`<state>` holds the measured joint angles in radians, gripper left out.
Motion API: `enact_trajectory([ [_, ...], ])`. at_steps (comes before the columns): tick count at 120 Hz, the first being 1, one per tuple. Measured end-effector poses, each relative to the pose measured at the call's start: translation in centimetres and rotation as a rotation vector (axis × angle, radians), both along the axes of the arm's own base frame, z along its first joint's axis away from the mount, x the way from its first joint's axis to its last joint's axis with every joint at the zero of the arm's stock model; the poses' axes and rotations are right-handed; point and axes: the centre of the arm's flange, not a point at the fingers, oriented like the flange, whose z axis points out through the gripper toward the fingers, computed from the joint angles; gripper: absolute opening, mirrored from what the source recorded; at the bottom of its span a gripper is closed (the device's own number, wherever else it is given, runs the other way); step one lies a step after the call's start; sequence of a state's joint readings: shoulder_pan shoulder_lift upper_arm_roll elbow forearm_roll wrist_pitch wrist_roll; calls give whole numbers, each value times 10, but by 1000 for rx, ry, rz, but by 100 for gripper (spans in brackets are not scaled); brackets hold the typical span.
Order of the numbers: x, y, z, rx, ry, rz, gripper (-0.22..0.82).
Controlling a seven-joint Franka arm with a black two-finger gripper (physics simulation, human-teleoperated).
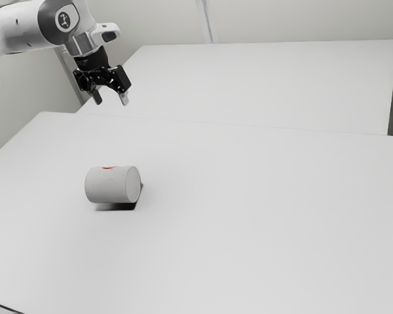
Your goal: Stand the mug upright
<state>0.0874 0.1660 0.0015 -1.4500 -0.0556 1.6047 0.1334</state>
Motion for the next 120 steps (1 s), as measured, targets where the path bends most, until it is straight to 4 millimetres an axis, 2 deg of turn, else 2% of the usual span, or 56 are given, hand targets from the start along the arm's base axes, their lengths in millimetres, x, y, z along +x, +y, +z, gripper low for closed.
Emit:
enact_trajectory([
  [23,-1,-1,2,-2,-1,-2,60],
  [44,-5,2,-12,-11,35,3,60],
  [53,-12,9,-12,-33,39,20,60],
  [59,-23,31,-15,-85,50,68,60],
  [69,-42,90,-27,-206,62,170,60],
  [78,-65,143,-52,-332,83,261,60],
  [84,-78,170,-67,-410,85,303,60],
  [101,-95,216,-111,-573,81,338,60],
  [120,-98,252,-182,-706,90,351,60],
])
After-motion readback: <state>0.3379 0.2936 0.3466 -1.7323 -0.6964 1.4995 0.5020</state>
